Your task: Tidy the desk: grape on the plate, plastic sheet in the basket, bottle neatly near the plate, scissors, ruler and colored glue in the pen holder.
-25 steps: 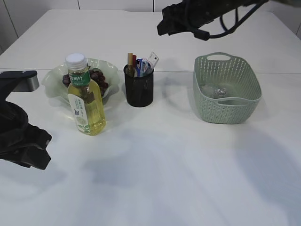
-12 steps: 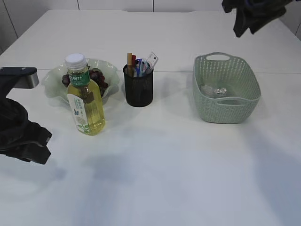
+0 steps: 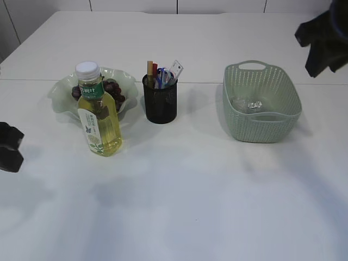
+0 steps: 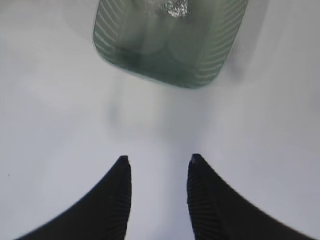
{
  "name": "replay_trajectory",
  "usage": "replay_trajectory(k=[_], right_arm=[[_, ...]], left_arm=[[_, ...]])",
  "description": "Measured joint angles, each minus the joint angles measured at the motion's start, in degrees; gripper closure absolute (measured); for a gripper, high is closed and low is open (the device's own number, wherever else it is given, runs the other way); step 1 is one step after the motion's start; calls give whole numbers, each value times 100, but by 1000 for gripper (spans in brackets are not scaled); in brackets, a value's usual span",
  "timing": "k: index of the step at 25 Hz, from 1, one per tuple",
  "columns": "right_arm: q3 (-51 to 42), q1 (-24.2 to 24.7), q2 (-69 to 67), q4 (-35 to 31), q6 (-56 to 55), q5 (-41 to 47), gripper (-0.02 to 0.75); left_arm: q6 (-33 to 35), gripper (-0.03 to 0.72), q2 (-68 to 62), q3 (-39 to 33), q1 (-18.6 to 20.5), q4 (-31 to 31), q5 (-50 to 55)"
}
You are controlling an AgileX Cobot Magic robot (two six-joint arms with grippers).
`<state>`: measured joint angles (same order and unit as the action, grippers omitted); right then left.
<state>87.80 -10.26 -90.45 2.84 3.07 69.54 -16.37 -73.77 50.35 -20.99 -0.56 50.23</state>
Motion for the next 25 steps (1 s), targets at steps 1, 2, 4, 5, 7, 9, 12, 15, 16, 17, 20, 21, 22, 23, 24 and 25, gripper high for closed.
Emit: replay_trajectory(k=[1,2,4,5,7,9,12,15,16,17,20,21,22,23,24,25], right_arm=[[-186,0,189,0,0,-22,419],[-447,0,386,39,0,-35,402],[-864,0,749,96,-24,-107,365],[-1050,0,957,122,-51,-134,353],[-1465,0,1354,145,-123,-179,339],[-1824,0,1807,145,-273,-239,334],[-2224,0,2469,152,-566,-291,331],[-2564,0,3180,158,-849,-296,331],[-2653,0,3447,158,-937,-296,331],[-2771,0,3669,166,-1035,-296,331],[-3042,0,4421,166,-1170,-296,331],[-3114,0,4676,166,-1183,-260,331],[-3194,0,4931,166,-1208,-215,331],[-3266,0,5183,166,-1223,-178,331],[-3338,0,5380,166,-1227,-123,331],[-3401,0,5605,166,-1237,-67,331]], left_arm=[[-119,315,148,0,0,-97,110],[-194,306,276,0,0,-195,239],[-265,295,624,0,0,-271,496],[-280,292,818,0,0,-300,632],[-343,291,1207,-3,0,-391,831],[-500,290,1648,-3,0,-582,1067],[-684,290,2254,-3,0,-843,1484],[-757,290,2912,-3,0,-793,1914],[-760,290,3172,-3,0,-746,1998],[-769,290,3393,-3,0,-717,2056],[-782,290,4173,-3,-9,-786,2156],[-782,290,4358,-3,-9,-829,2181],[-782,290,4568,-3,-9,-877,2194],[-782,290,4761,-3,-9,-905,2219],[-782,290,4907,-3,-12,-914,2231],[-782,290,5062,-3,-12,-914,2233]])
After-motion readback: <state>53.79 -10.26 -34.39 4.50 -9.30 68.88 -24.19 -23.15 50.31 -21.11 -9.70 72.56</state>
